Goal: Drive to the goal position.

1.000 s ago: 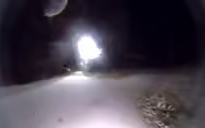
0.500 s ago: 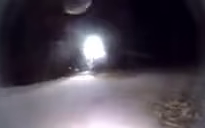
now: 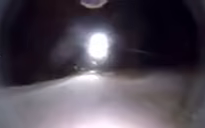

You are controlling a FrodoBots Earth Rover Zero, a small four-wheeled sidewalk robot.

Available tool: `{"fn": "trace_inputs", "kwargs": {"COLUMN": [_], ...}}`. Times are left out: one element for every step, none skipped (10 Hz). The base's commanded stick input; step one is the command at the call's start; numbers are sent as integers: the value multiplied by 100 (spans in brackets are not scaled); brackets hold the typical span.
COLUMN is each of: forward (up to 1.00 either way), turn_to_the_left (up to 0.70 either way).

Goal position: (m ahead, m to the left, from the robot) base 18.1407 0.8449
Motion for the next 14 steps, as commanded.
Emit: {"fn": "trace_inputs", "kwargs": {"forward": [100, 100, 100, 100, 100, 100, 100, 100, 100, 100, 100, 100, 100, 100], "turn_to_the_left": [0, 0, 0, 0, 0, 0, 0, 0, 0, 0, 0, 0, 0, 0]}}
